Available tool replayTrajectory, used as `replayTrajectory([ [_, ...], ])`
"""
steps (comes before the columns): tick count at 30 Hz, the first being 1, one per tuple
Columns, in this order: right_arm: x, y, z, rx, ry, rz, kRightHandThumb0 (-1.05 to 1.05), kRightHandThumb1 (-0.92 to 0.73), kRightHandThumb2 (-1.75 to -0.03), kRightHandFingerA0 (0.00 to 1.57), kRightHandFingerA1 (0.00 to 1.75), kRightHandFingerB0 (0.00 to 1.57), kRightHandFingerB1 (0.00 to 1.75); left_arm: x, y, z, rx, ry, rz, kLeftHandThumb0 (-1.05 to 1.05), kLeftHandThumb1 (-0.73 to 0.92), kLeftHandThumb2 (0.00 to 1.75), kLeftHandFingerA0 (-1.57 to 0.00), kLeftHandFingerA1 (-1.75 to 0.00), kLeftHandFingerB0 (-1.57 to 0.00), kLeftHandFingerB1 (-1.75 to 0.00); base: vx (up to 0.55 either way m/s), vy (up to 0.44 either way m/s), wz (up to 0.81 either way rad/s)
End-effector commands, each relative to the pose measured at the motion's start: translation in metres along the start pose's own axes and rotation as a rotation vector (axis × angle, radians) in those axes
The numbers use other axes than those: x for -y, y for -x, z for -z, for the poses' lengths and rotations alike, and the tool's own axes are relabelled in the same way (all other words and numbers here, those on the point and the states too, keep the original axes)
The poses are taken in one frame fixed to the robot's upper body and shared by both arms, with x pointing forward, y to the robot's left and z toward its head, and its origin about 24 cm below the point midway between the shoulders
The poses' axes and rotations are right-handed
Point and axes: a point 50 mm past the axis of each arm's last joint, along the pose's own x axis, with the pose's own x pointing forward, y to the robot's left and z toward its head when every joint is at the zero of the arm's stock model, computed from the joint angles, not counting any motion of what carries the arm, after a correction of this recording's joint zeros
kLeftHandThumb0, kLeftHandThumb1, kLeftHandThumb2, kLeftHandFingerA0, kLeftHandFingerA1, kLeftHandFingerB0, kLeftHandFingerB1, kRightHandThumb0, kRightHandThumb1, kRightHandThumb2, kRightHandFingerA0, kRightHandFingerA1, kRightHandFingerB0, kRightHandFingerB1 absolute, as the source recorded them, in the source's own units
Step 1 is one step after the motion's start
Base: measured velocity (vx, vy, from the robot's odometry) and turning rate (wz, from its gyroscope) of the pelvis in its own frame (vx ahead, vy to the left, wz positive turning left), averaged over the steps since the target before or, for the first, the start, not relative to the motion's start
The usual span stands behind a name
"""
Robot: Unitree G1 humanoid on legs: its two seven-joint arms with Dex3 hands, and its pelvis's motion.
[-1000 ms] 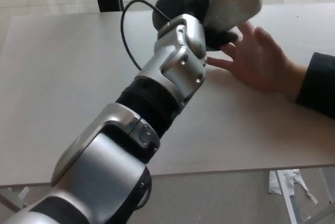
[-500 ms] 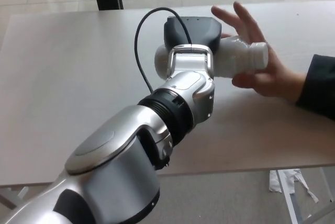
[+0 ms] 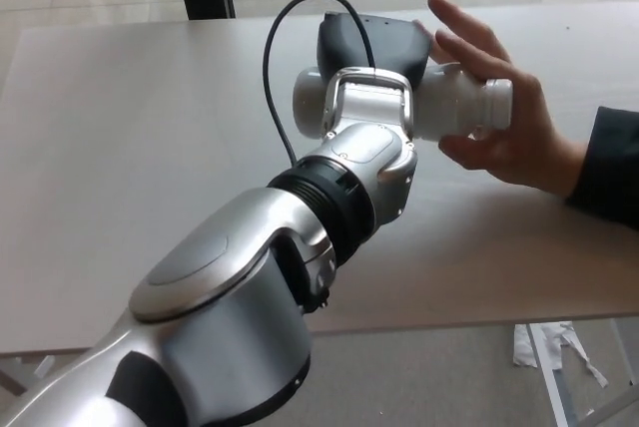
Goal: Pick up a bottle and hand it
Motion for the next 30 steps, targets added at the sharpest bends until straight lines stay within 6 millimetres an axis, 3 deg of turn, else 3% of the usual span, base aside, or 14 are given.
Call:
replayTrajectory([
  [1,0.0,-0.001,-0.004,0.018,0.033,0.006,-0.99,-0.41,-1.2,1.57,1.75,0.39,1.11,-0.003,0.008,-0.024,0.065,0.094,-0.031,-0.29,0.54,0.58,-0.79,-1.61,-0.66,-0.65,0.0,0.0,0.0],
  [5,0.003,0.001,-0.002,0.034,0.009,0.018,-0.97,-0.41,-1.19,1.57,1.75,0.41,1.11,0.009,0.01,-0.023,0.072,0.225,-0.02,-0.19,0.55,0.58,-0.73,-1.53,-0.44,-0.57,0.0,0.0,0.0],
  [6,0.005,0.001,-0.002,0.023,0.012,0.019,-1.05,-0.49,-0.85,1.57,1.52,0.28,1.39,0.014,0.01,-0.02,0.053,0.275,0.04,-0.3,0.65,0.6,-0.7,-1.31,-0.22,-0.43,0.0,0.0,0.0],
  [7,0.007,0.001,-0.002,0.034,0.001,0.028,-0.93,-0.4,-1.18,1.57,1.73,0.47,1.14,0.016,0.009,-0.016,0.036,0.312,0.078,-0.55,0.67,0.64,-0.58,-0.91,-0.04,-0.25,0.0,0.0,0.0],
  [13,0.017,0.002,0.002,0.04,0.036,0.05,-0.95,-0.45,-1.2,1.57,1.47,0.45,1.12,0.03,0.009,0.011,-0.08,0.539,0.179,-0.59,0.69,0.6,-0.15,-0.55,0.0,-0.06,0.0,0.0,0.0],
  [14,0.018,0.002,0.002,0.043,0.036,0.054,-1.05,-0.46,-0.86,1.57,1.41,0.22,1.46,0.032,0.008,0.019,-0.087,0.552,0.173,-0.57,0.69,0.61,-0.12,-0.55,0.0,-0.06,0.0,0.0,0.0],
  [15,0.021,0.002,0.001,0.049,0.02,0.067,-1.05,-0.47,-0.83,1.35,1.32,0.29,1.39,0.033,0.008,0.023,-0.092,0.571,0.174,-0.67,0.59,0.82,0.0,-0.53,0.0,0.0,0.0,0.0,0.0],
  [18,0.023,0.001,0.002,0.024,-0.079,0.083,-1.05,-0.4,-0.88,1.57,1.45,0.31,1.38,0.032,0.011,0.05,-0.125,0.628,0.105,-0.66,0.57,0.81,0.0,-0.3,0.0,0.0,0.0,0.0,0.0],
  [19,0.026,0.001,0.001,0.03,-0.046,0.077,-0.97,-0.4,-1.2,1.57,1.75,0.42,1.11,0.029,0.016,0.063,-0.101,0.665,0.061,-1.0,0.52,0.81,0.0,-0.17,0.0,0.0,0.0,0.0,0.0],
  [26,0.042,-0.001,-0.002,0.019,-0.005,0.1,-1.05,-0.35,-1.14,1.57,1.68,0.39,1.11,0.003,0.073,0.144,0.009,0.782,-0.136,-0.94,0.53,0.84,0.0,-0.24,0.0,0.0,0.0,0.0,0.0],
  [27,0.043,-0.001,-0.002,0.024,0.003,0.097,-1.05,-0.43,-0.94,1.57,1.53,0.2,1.5,0.0,0.085,0.159,0.022,0.787,-0.165,-0.94,0.52,0.83,0.0,-0.26,0.0,0.0,0.0,0.0,0.0],
  [28,0.049,0.0,-0.004,0.028,0.009,0.103,-1.0,-0.41,-1.21,1.56,1.74,0.46,1.15,-0.005,0.109,0.188,0.001,0.764,-0.209,-0.91,0.53,0.86,0.0,-0.26,0.0,0.0,0.0,0.0,0.0],
  [29,0.051,0.0,-0.004,0.029,0.008,0.104,-1.0,-0.41,-1.21,1.56,1.74,0.46,1.15,-0.008,0.128,0.206,-0.005,0.74,-0.249,-0.91,0.53,0.86,0.0,-0.26,0.0,0.0,0.0,0.0,0.0],
  [30,0.053,-0.001,-0.005,0.026,0.054,0.116,-1.05,-0.47,-1.26,1.49,1.38,0.22,1.09,-0.009,0.141,0.22,-0.023,0.74,-0.268,-0.87,0.52,0.84,0.0,-0.29,0.0,0.0,0.0,0.0,0.0],
])
